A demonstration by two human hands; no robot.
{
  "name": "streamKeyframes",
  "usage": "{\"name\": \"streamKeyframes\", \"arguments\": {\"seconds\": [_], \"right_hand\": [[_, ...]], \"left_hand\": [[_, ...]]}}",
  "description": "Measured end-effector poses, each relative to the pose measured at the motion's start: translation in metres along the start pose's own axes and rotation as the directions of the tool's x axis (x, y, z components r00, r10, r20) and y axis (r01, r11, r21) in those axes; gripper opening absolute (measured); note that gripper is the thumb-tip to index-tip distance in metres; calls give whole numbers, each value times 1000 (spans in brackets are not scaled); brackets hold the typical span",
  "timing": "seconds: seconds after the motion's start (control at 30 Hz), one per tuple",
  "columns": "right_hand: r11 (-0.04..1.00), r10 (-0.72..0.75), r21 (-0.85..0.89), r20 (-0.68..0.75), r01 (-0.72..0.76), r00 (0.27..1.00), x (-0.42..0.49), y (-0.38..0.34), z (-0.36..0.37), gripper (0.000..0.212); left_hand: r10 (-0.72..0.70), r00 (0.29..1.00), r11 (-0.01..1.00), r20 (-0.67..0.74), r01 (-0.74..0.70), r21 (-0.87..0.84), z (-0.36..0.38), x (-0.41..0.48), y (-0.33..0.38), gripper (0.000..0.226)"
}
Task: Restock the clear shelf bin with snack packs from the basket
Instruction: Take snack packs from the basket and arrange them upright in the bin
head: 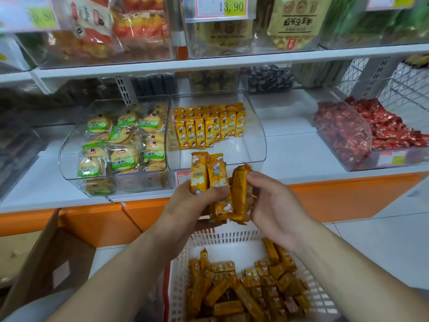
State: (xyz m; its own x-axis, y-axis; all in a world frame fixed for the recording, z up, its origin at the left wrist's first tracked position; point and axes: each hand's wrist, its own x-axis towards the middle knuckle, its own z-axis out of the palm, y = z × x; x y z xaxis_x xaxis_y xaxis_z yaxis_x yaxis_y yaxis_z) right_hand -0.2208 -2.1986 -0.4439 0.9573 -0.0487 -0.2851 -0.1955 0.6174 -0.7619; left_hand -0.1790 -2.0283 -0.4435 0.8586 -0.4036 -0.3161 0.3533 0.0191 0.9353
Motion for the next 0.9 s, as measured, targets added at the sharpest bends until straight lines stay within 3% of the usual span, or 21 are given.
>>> {"name": "streamKeyframes", "arguments": {"seconds": [0.13,0.3,0.5,0.57,0.77,0.9], "right_hand": [[991,-58,-124,-49,52,997,-7,-4,-3,39],[983,-78,-171,-82,63,994,-11,-5,-6,32],[970,-136,-220,-146,102,980,-16,-8,-3,34],[937,-189,-323,-159,130,969,-16,-12,-1,45],[857,-306,-462,-101,228,947,9,-46,6,25],[681,-460,-664,-58,310,886,57,-72,8,24]], "left_hand": [[1,1000,1000,-9,-1,-15,-8,-3,7,55],[11,1000,1000,16,-10,-14,-15,-6,9,22],[52,998,999,-30,-53,-6,-21,-10,14,66],[64,997,998,-42,-64,7,-23,-10,17,69],[76,992,997,-96,-78,-13,-33,-6,26,69],[121,984,992,-133,-125,-23,-45,-3,35,66]]}}
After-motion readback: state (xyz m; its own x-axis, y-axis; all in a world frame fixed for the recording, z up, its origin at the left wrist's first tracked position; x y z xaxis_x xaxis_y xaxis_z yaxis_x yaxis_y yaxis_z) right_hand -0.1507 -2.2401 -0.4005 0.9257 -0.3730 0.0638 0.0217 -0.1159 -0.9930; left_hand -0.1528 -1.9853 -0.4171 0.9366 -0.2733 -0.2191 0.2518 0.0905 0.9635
